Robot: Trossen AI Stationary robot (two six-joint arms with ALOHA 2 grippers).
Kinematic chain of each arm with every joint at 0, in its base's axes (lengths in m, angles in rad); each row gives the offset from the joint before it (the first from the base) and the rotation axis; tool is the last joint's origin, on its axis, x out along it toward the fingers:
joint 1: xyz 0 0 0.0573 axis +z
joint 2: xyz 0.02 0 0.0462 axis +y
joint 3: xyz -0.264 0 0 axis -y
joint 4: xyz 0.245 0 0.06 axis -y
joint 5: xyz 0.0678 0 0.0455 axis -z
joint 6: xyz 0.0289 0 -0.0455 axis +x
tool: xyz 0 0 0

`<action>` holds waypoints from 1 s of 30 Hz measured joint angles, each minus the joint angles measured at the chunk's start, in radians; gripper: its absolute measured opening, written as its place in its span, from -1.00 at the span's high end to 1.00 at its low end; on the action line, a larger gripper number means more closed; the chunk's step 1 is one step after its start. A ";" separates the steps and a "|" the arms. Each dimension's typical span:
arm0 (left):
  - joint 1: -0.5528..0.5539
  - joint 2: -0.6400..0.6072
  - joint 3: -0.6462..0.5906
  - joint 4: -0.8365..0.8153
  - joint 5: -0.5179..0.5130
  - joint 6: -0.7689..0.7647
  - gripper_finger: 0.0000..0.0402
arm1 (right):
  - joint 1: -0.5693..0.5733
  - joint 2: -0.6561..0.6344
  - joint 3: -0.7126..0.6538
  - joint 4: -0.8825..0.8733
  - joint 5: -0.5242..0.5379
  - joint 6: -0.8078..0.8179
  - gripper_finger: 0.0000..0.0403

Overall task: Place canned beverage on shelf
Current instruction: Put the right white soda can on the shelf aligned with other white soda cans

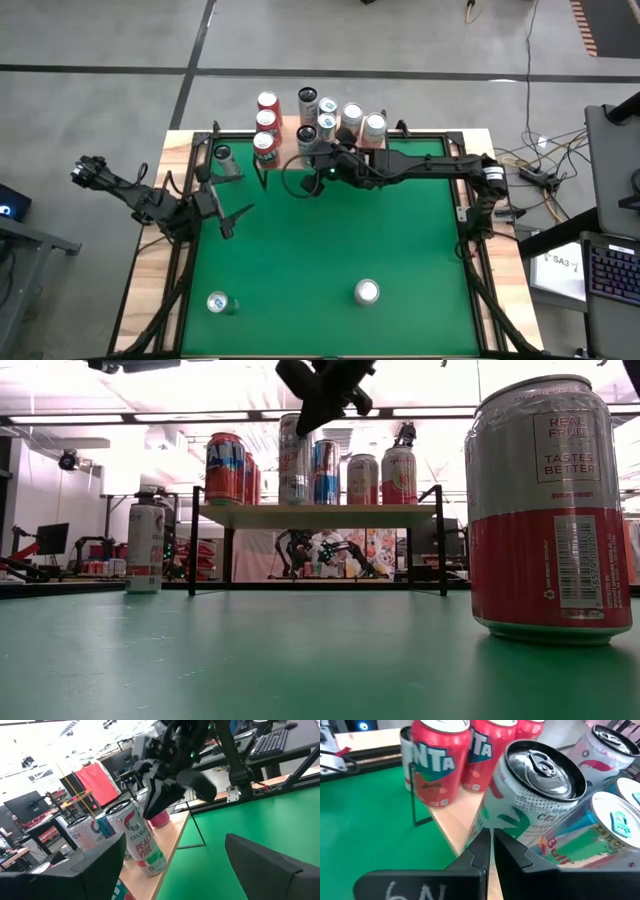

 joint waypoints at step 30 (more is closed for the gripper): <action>0.000 0.001 0.000 0.000 0.000 -0.011 -0.61 | -0.023 0.078 0.000 0.046 0.106 -0.025 0.94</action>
